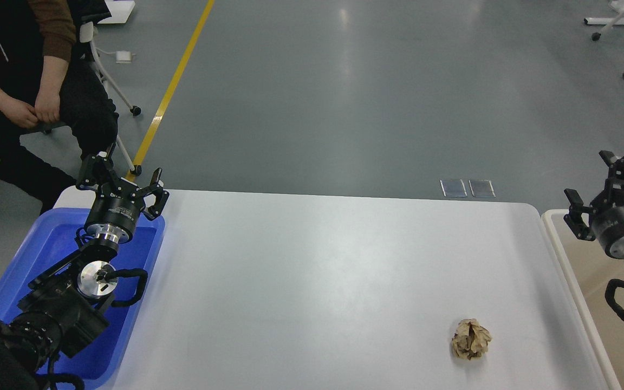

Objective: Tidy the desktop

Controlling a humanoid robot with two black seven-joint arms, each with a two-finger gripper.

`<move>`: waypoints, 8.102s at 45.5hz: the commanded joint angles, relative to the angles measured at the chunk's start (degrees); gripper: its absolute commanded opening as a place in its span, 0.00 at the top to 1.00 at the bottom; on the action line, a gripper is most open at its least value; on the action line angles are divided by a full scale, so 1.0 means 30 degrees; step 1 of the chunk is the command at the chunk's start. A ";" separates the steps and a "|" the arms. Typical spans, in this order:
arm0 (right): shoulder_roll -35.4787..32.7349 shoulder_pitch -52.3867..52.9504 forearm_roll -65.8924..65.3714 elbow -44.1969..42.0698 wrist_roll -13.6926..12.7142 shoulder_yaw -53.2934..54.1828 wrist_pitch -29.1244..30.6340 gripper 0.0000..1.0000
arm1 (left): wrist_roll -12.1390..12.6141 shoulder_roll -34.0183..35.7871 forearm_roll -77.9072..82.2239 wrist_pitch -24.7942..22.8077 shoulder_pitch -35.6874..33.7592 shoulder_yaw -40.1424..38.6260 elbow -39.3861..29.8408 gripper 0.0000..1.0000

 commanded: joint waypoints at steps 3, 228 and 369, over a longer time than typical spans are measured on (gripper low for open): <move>-0.1937 0.2845 -0.3161 0.0371 -0.0007 -0.6658 -0.0022 0.00 | 0.0000 0.0000 -0.0001 -0.0005 0.0001 -0.0020 0.0000 0.00; -0.7475 1.6031 -0.7563 0.7962 0.0872 -1.7795 0.1091 1.00 | 0.0000 0.0000 -0.0001 -0.0005 0.0001 -0.0020 0.0000 0.00; 0.2342 0.5569 0.3075 -1.2671 -0.7712 -1.6627 -0.2600 0.00 | 0.0000 0.0000 -0.0001 -0.0005 0.0001 -0.0020 0.0000 0.00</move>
